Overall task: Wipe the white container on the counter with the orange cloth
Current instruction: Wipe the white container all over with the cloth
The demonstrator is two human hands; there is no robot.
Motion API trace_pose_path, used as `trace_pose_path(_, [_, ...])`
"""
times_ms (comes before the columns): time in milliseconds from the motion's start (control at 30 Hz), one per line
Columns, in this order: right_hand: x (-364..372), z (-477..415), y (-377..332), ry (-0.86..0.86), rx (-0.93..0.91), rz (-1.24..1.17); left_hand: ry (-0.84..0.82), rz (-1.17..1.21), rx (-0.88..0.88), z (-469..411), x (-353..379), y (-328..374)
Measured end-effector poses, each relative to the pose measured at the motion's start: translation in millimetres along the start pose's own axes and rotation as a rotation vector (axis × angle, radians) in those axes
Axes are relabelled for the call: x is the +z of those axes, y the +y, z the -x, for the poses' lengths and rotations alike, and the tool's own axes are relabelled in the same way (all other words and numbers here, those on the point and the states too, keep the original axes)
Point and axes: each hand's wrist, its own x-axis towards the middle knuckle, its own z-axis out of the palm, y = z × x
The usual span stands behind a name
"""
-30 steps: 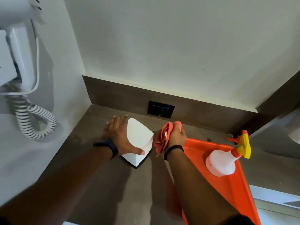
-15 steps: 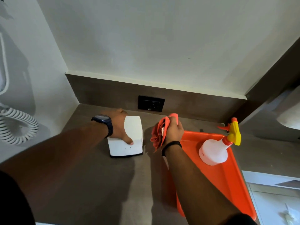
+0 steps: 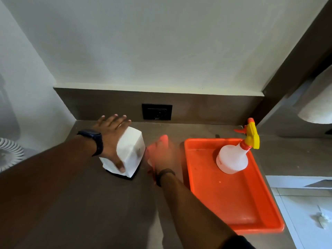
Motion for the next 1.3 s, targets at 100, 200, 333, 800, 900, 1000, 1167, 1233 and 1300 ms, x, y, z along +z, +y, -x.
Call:
trace_pose_path(100, [23,12,6,-0.093,-0.087,0.027,-0.036,-0.112,0.113,-11,5,-6])
trace_pose_path(200, [38,20,9,-0.205,-0.078,0.011,-0.053,-0.044,0.174,-13,8,-3])
trace_pose_path(333, [50,20,10,-0.236,-0.180,0.025,0.034,0.065,0.218,-12,12,-5])
trace_pose_path(800, [57,62,13,-0.161,-0.088,-0.093,0.041,0.126,0.226,-13,11,-7])
trace_pose_path(900, [60,50,2,-0.183,-0.194,-0.007,0.033,0.141,0.229,-11,9,-7])
trace_pose_path(1000, [58,32,0,-0.230,-0.122,0.011,0.050,0.140,0.216,-9,7,-4])
trace_pose_path(1167, [57,33,13,-0.194,0.095,-0.060,0.043,0.154,0.193,-6,6,0])
trace_pose_path(1233, [57,44,20,-0.184,0.121,-0.082,0.050,0.156,0.195,-5,5,0])
trace_pose_path(1300, [60,53,23,-0.169,0.070,-0.110,0.053,0.166,0.210,-5,5,1])
